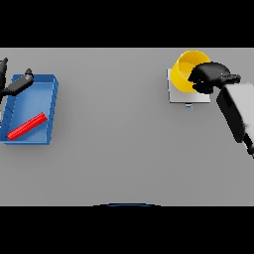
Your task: Pick up the red beaker and tilt it to pour out 1 green nut into yellow bowl. Pick up the yellow bowl and place it on the metallic measuring scale.
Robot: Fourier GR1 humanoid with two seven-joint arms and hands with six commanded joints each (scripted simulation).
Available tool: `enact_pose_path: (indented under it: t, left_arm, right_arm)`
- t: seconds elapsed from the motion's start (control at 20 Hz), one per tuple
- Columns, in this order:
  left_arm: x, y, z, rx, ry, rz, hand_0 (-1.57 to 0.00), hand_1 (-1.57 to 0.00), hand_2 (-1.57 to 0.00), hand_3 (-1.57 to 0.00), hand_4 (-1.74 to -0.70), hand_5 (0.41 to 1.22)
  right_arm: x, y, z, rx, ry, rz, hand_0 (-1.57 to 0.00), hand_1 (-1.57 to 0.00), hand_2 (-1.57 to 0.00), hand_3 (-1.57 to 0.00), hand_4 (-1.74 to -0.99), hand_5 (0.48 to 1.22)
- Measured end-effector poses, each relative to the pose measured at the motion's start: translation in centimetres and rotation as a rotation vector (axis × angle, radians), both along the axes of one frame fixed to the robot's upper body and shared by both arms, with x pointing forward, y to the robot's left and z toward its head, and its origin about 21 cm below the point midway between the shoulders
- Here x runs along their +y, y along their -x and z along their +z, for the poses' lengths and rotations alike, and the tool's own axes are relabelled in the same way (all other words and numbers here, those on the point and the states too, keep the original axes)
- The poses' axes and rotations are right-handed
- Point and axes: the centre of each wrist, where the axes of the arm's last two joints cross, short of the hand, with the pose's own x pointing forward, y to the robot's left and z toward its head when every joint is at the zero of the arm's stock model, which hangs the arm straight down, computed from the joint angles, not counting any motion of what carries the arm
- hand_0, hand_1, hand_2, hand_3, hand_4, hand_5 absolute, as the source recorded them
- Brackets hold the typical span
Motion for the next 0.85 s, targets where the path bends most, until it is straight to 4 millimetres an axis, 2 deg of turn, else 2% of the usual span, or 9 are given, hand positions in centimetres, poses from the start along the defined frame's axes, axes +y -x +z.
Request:
enact_pose_path:
  t: [0.05, 0.1, 0.15, 0.25, 0.35, 0.4, 0.6, 0.65, 0.85]
  left_arm:
    - [0.0, -0.3, 0.4, 0.003, -0.001, 0.002, 0.00, 0.00, 0.00, 0.00, -0.81, 0.745]
    - [-0.1, -0.2, 0.2, 0.005, 0.002, -0.007, 0.00, 0.00, 0.00, 0.00, -0.81, 0.745]
    - [-0.3, -0.4, 0.0, 0.011, 0.003, -0.006, 0.00, 0.00, 0.00, 0.00, -0.81, 0.744]
    - [-0.2, -0.3, -0.1, 0.013, 0.011, -0.006, 0.00, 0.00, 0.00, 0.00, -0.81, 0.745]
    - [-0.1, -0.5, -0.1, 0.017, 0.007, 0.002, 0.00, 0.00, 0.00, 0.00, -0.81, 0.740]
    - [0.1, -0.7, -0.2, 0.023, 0.005, 0.005, 0.00, 0.00, 0.00, 0.00, -0.81, 0.738]
    - [-0.3, -0.7, -0.4, 0.014, 0.010, -0.001, 0.00, 0.00, 0.00, 0.00, -0.81, 0.736]
    - [-0.1, -0.7, -0.2, 0.011, 0.011, -0.004, 0.00, 0.00, 0.00, 0.00, -0.81, 0.736]
    - [-0.3, -0.7, -0.4, 0.010, 0.025, 0.005, 0.00, 0.00, 0.00, 0.00, -0.82, 0.734]
  right_arm:
    - [0.2, 0.0, -0.4, 0.021, 0.002, -0.011, -1.54, -1.44, -1.50, -1.02, -1.659, 1.221]
    - [0.3, -0.1, -0.3, 0.031, -0.008, -0.018, -1.52, -1.35, -1.35, -0.91, -1.596, 1.134]
    - [0.5, -0.2, -0.4, 0.033, -0.008, -0.029, -1.22, -1.08, -1.13, -0.82, -1.548, 1.053]
    - [0.3, -0.4, -0.1, 0.045, -0.016, -0.034, -0.78, -0.69, -0.81, -0.71, -1.470, 0.928]
    - [0.2, -0.4, -0.3, 0.062, -0.016, -0.026, -0.50, -0.44, -0.60, -0.64, -1.425, 0.851]
    - [0.0, -0.7, 0.3, 0.060, -0.015, -0.033, -0.40, -0.35, -0.52, -0.60, -1.410, 0.821]
    - [0.3, -0.7, -0.1, 0.086, -0.008, 0.001, -0.16, -0.14, -0.29, -0.47, -1.356, 0.755]
    - [-0.2, -0.6, -0.3, 0.091, 0.006, 0.006, -0.13, -0.12, -0.24, -0.44, -1.346, 0.746]
    - [-0.1, -0.9, -0.2, 0.101, 0.021, 0.011, -0.05, -0.05, -0.12, -0.35, -1.308, 0.733]
